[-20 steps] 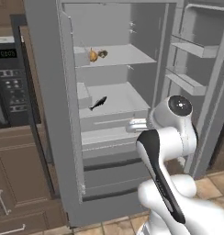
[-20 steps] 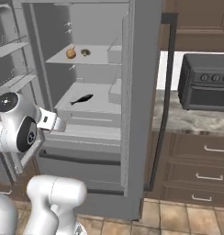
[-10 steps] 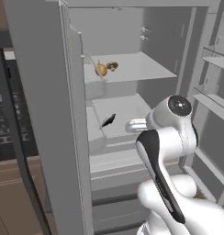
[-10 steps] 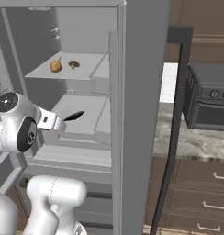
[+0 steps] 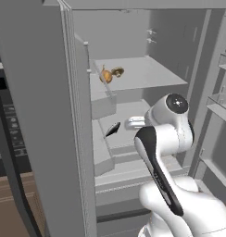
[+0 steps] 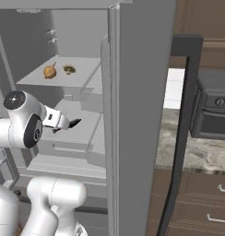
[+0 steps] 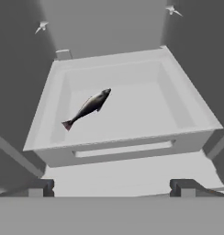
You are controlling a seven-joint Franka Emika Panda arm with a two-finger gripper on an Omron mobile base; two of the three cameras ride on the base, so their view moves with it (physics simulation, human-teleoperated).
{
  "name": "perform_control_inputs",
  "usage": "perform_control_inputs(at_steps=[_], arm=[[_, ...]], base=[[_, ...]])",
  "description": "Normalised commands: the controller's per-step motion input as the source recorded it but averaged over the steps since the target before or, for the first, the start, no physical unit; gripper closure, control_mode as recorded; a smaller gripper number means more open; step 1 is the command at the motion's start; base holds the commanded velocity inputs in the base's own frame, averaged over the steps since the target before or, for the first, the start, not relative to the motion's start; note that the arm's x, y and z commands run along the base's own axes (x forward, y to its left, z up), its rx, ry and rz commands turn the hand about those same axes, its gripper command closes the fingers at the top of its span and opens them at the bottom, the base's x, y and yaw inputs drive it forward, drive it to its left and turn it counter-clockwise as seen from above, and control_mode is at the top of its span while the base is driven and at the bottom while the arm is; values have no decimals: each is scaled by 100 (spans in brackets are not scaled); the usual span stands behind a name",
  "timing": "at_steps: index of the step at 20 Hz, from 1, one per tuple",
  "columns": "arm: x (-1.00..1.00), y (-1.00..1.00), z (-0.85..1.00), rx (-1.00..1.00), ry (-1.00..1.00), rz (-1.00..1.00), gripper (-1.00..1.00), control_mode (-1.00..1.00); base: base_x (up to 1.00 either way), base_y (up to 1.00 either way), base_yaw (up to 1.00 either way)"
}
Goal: Gather the onion and mushroom from the fridge and place them on a tray on the dining counter. Then gather the chicken drumstick and fish from the fridge and place them on the other tray.
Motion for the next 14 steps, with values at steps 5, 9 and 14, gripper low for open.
perform_control_inputs(at_steps=[5, 9, 14], arm=[[66, 38, -21, 4, 0, -4, -100, -100], [47, 50, -41, 2, 0, -7, -100, -100], [25, 18, -44, 7, 6, -9, -100, -100]], base=[[0, 0, 0], [0, 0, 0], [0, 0, 0]])
